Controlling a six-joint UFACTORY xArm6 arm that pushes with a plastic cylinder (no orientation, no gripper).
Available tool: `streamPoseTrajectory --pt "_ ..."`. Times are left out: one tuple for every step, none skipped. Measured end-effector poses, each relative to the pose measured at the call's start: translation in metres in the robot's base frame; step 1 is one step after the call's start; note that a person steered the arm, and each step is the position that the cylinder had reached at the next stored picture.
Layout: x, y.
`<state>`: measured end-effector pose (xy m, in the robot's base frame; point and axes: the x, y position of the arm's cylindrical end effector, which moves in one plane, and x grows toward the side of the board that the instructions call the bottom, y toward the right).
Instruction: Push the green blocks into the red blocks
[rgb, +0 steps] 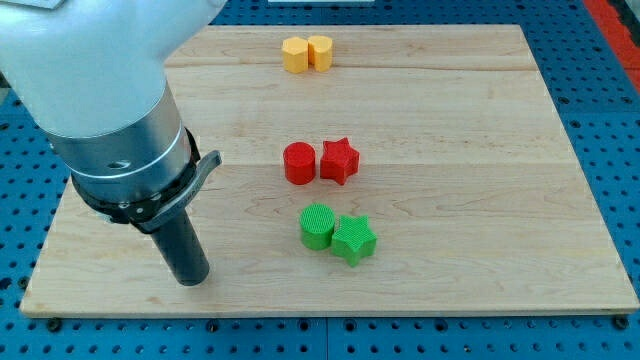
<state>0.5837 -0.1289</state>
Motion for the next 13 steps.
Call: streamPoseTrajectory --pt "-0.001 0.005" --pt "-0.002 0.013" --pt "0.006 0.016" --pt "0.025 0.062" --pt "0.026 0.103" --pt "0.026 0.108" --pt "0.026 0.119" --pt "0.025 0.132" --pt "0.015 0.149" --pt "0.015 0.149" --pt "0.014 0.149" --pt "0.013 0.149" --pt "0.007 0.159"
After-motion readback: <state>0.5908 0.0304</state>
